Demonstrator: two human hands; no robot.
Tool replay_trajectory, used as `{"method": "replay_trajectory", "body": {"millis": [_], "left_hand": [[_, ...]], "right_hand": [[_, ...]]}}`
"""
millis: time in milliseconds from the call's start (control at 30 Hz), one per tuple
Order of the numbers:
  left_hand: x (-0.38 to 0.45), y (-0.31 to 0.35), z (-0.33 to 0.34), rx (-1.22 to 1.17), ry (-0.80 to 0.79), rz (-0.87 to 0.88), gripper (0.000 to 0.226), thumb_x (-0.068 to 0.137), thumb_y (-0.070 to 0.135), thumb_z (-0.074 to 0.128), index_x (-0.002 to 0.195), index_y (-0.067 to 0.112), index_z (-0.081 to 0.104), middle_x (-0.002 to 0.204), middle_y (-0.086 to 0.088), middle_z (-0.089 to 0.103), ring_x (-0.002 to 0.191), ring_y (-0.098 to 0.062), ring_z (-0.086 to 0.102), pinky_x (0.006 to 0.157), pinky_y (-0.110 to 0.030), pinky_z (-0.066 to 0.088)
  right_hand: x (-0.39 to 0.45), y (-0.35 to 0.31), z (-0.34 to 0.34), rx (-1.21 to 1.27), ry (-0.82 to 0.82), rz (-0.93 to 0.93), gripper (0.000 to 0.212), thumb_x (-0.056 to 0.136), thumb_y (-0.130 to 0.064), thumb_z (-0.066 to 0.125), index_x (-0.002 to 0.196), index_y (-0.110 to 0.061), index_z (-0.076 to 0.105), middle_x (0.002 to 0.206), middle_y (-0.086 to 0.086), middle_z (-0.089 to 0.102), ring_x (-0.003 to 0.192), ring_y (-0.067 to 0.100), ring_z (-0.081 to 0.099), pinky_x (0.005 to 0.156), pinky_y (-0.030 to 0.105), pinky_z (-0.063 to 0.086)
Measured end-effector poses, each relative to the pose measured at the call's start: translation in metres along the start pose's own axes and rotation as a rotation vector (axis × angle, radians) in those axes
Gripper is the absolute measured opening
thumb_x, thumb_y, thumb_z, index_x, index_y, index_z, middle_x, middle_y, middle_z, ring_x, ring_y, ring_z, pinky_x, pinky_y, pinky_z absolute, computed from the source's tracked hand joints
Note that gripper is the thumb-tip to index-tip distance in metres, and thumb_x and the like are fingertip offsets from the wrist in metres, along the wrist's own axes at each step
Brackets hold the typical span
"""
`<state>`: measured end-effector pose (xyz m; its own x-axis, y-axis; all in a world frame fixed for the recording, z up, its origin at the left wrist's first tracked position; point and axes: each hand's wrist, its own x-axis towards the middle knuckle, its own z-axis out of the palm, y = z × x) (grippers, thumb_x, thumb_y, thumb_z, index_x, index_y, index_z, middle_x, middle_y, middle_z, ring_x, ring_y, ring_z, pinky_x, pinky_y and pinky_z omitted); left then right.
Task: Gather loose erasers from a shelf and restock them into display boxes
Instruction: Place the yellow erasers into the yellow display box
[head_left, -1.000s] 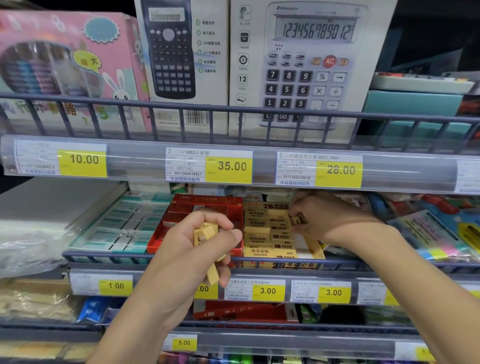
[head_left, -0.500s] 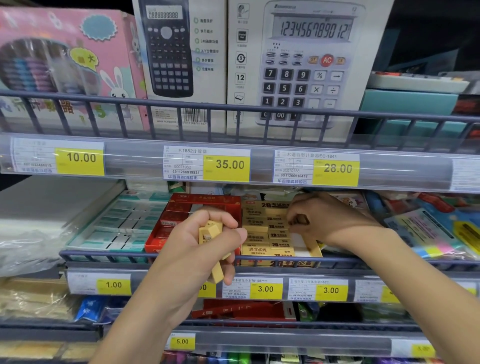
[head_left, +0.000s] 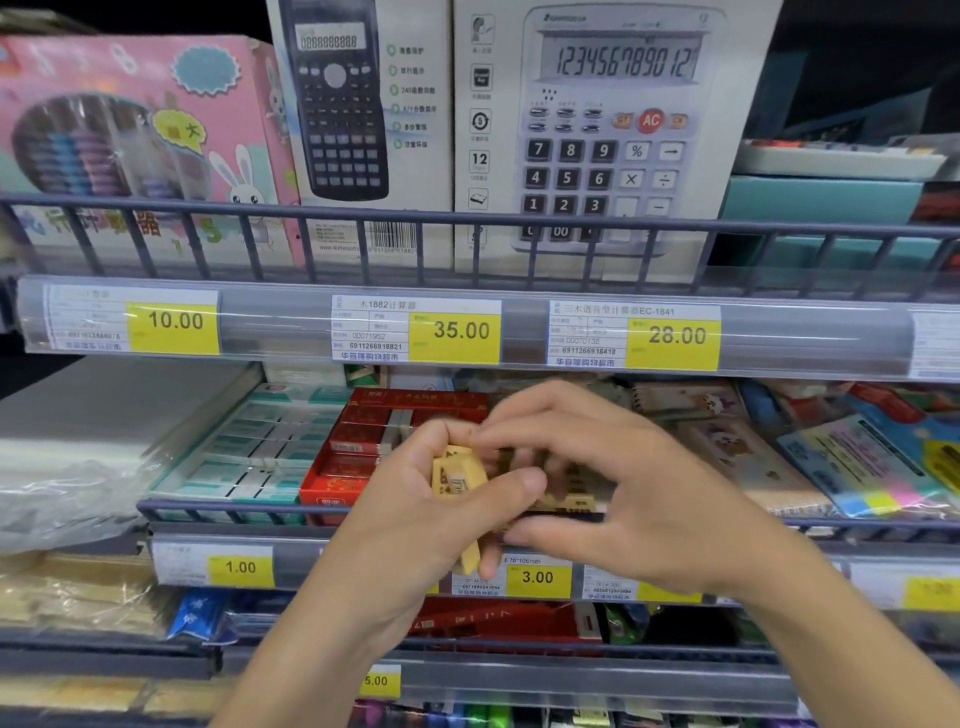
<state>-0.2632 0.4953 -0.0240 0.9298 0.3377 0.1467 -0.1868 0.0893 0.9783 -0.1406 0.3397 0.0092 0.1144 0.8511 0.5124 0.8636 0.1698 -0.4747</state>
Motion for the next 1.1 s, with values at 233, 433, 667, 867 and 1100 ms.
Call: {"method": "replay_trajectory", "body": {"millis": [233, 433, 667, 867, 1100], "left_hand": [[-0.003, 0.000, 0.002, -0.027, -0.048, -0.010, 0.038, 0.071, 0.030, 0.093, 0.099, 0.016, 0.071, 0.075, -0.005, 0.067, 0.050, -0.015, 0.053, 0.044, -0.023, 0.046], [-0.008, 0.004, -0.004, -0.032, 0.030, -0.032, 0.036, 0.078, 0.045, 0.089, 0.104, 0.023, 0.076, 0.071, -0.007, 0.062, 0.043, -0.018, 0.043, 0.041, -0.023, 0.040], [-0.009, 0.001, 0.007, -0.056, 0.014, 0.001, 0.034, 0.070, 0.037, 0.084, 0.099, 0.020, 0.078, 0.065, -0.002, 0.059, 0.047, -0.007, 0.049, 0.040, -0.020, 0.041], [-0.011, 0.002, 0.006, -0.099, -0.028, -0.034, 0.036, 0.073, 0.033, 0.082, 0.105, 0.019, 0.079, 0.059, -0.008, 0.053, 0.043, -0.013, 0.039, 0.037, -0.020, 0.035], [-0.010, 0.003, 0.007, -0.034, -0.026, -0.036, 0.035, 0.074, 0.036, 0.082, 0.106, 0.021, 0.078, 0.061, -0.010, 0.053, 0.044, -0.016, 0.037, 0.038, -0.022, 0.035]], "right_hand": [[-0.003, 0.007, 0.016, 0.041, 0.148, -0.033, 0.042, 0.086, -0.010, 0.077, 0.127, -0.016, 0.068, 0.121, -0.007, 0.062, 0.111, 0.018, 0.063, 0.089, 0.025, 0.050], [-0.014, 0.009, 0.011, 0.357, 0.281, 0.136, 0.043, 0.084, -0.009, 0.079, 0.122, -0.023, 0.066, 0.107, 0.003, 0.068, 0.077, 0.027, 0.062, 0.073, 0.040, 0.057], [-0.014, 0.004, 0.020, 0.049, 0.292, 0.057, 0.041, 0.085, -0.017, 0.081, 0.124, -0.019, 0.070, 0.118, -0.008, 0.061, 0.103, 0.021, 0.062, 0.079, 0.021, 0.049], [-0.021, 0.003, 0.011, 0.137, 0.261, 0.100, 0.049, 0.082, -0.015, 0.082, 0.127, -0.021, 0.065, 0.121, -0.008, 0.061, 0.095, 0.023, 0.060, 0.077, 0.030, 0.052], [-0.025, 0.006, 0.002, 0.051, 0.213, 0.081, 0.045, 0.084, -0.016, 0.082, 0.126, -0.025, 0.066, 0.117, -0.007, 0.062, 0.099, 0.024, 0.060, 0.076, 0.027, 0.049]]}}
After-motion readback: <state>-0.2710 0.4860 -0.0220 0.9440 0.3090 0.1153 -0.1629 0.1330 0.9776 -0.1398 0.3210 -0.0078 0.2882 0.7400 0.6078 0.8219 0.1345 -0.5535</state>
